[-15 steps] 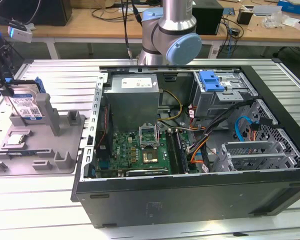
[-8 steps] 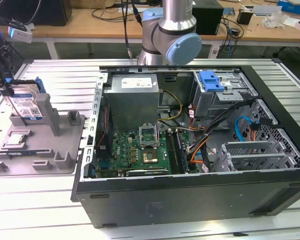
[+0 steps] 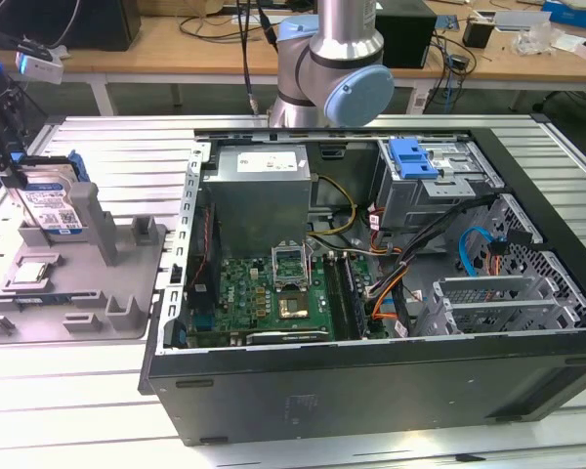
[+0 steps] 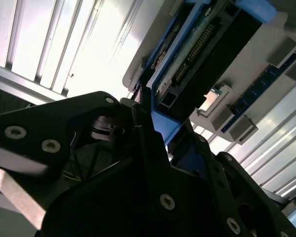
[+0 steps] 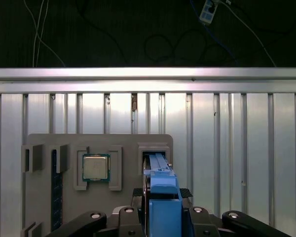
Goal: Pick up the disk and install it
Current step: 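Pick up the disk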
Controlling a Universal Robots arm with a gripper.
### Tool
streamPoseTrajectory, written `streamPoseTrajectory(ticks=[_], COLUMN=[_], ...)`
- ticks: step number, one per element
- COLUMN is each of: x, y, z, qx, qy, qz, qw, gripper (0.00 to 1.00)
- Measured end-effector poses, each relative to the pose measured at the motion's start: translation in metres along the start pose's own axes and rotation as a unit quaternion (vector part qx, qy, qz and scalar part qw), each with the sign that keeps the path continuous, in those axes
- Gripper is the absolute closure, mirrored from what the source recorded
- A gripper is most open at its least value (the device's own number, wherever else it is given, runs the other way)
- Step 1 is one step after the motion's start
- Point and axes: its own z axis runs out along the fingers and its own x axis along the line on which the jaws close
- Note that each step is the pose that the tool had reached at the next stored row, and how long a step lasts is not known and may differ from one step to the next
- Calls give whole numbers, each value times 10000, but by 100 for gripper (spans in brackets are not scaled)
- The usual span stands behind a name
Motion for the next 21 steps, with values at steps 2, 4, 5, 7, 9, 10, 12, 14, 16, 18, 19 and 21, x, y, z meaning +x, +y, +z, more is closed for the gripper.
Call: streamPoseTrajectory(ticks=[2,4,5,7,9,10,12,14,16,18,19,21], x=[0,0,0,0,2,3,4,5,6,6,6,7], y=[0,0,0,0,1,2,3,7,9,10,10,10], z=[1,1,1,-1,-24,-51,-108,-217,-298,-345,-365,-426], qx=[0,0,0,3,2,0,1,1,0,1,0,1], qy=[0,0,0,-4,-8,-7,-7,-7,-7,-7,-7,-7], qz=[0,0,0,0,0,0,0,0,0,0,0,0], qw=[10000,10000,10000,10000,10000,10000,10000,10000,10000,10000,10000,10000], gripper=[64,64,64,64,64,64,64,64,64,64,64,64])
